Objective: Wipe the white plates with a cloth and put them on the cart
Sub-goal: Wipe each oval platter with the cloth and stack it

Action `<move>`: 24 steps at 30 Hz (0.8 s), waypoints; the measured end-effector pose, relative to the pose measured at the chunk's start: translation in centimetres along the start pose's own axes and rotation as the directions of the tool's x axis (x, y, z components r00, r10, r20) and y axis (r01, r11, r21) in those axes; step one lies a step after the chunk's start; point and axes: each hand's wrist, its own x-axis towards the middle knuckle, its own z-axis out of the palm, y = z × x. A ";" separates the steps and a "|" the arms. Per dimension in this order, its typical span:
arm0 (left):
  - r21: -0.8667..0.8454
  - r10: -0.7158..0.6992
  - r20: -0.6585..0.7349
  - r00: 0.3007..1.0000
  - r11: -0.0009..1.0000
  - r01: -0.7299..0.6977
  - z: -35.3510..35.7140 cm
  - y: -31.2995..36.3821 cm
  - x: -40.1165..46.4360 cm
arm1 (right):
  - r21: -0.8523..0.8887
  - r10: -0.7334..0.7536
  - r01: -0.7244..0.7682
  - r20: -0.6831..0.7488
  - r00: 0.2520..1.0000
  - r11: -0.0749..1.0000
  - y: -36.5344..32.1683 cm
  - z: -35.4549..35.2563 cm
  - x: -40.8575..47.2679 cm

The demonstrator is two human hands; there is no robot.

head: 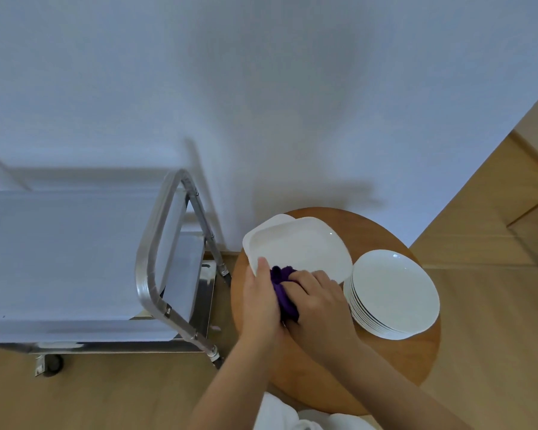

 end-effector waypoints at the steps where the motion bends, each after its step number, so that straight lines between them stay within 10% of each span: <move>1: -0.004 -0.016 -0.001 1.000 1.000 0.016 -0.4 0.6 0.2 | 0.077 -0.042 0.038 0.053 0.998 0.996 0.5 -0.1 -0.3; 5: -0.047 -0.027 0.082 0.996 0.998 0.031 -2.1 3.2 1.0 | 0.261 -0.060 0.003 0.213 0.975 0.965 3.4 -1.4 -1.6; 11: 0.068 0.060 0.182 0.982 0.995 -0.074 -3.1 4.0 0.2 | -0.034 0.162 -0.160 0.058 0.985 0.986 6.9 -1.6 -1.1; 18: 0.281 0.116 0.284 0.952 0.939 -0.199 -1.7 3.7 -0.5 | 0.070 0.588 -0.603 0.157 0.793 0.795 5.1 0.6 2.0; 24: 0.356 0.138 0.291 0.947 0.903 -0.241 -0.9 3.0 -0.7 | 0.128 0.290 -0.332 0.264 0.920 0.935 1.0 1.4 1.3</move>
